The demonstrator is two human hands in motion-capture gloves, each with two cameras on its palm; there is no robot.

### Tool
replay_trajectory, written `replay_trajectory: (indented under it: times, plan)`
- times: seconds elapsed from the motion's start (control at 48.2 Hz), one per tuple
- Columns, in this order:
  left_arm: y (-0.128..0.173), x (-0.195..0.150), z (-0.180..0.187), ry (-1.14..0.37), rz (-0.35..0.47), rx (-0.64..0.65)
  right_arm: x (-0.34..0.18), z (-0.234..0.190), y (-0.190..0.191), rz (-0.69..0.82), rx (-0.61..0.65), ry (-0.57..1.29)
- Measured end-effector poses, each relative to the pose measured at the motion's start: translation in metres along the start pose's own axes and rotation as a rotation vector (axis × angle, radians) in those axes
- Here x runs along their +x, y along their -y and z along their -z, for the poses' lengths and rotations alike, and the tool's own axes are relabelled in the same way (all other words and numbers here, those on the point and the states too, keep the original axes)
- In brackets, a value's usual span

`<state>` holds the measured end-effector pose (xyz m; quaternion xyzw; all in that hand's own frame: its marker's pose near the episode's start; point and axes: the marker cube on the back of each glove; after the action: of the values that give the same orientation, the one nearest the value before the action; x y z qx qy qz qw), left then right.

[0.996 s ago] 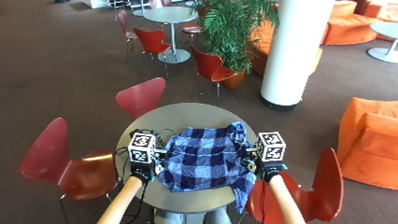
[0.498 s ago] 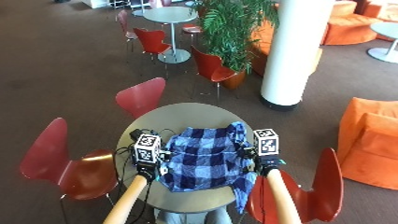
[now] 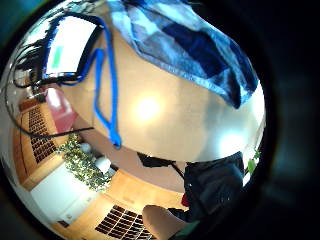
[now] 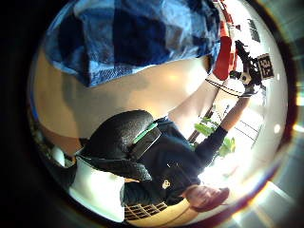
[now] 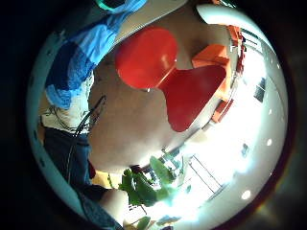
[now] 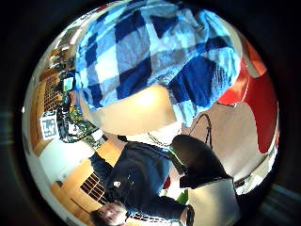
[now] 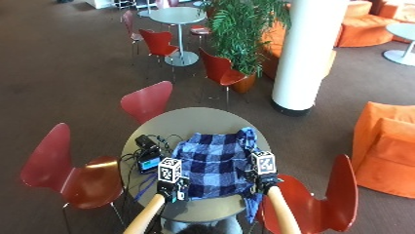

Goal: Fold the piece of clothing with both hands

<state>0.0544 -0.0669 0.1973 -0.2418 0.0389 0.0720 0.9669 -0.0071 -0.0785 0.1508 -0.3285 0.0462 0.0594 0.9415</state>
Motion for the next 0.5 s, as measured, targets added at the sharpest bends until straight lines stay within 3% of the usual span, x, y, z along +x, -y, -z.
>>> replay_trajectory:
  times: [0.042, 0.083, 0.228, 0.332, 0.436, 0.498]
  plan:
    - [-0.011, 0.008, 0.001, 0.007, -0.043, 0.044, -0.012, 0.001, -0.024, 0.103, 0.101, -0.015]
    - [-0.023, 0.015, 0.002, 0.008, -0.042, 0.055, -0.017, -0.001, -0.035, 0.121, 0.124, -0.036]
    - [-0.021, 0.010, -0.011, 0.000, 0.060, 0.077, -0.017, -0.007, -0.013, 0.028, 0.246, -0.101]
    - [-0.022, 0.012, -0.017, -0.061, 0.037, 0.152, -0.019, -0.019, -0.014, 0.026, 0.243, -0.083]
    - [0.026, -0.004, -0.041, -0.064, -0.022, 0.328, -0.006, -0.029, -0.020, 0.030, 0.288, -0.124]
    - [0.030, -0.004, -0.043, -0.025, -0.039, 0.395, -0.010, -0.036, -0.006, 0.091, 0.344, -0.071]
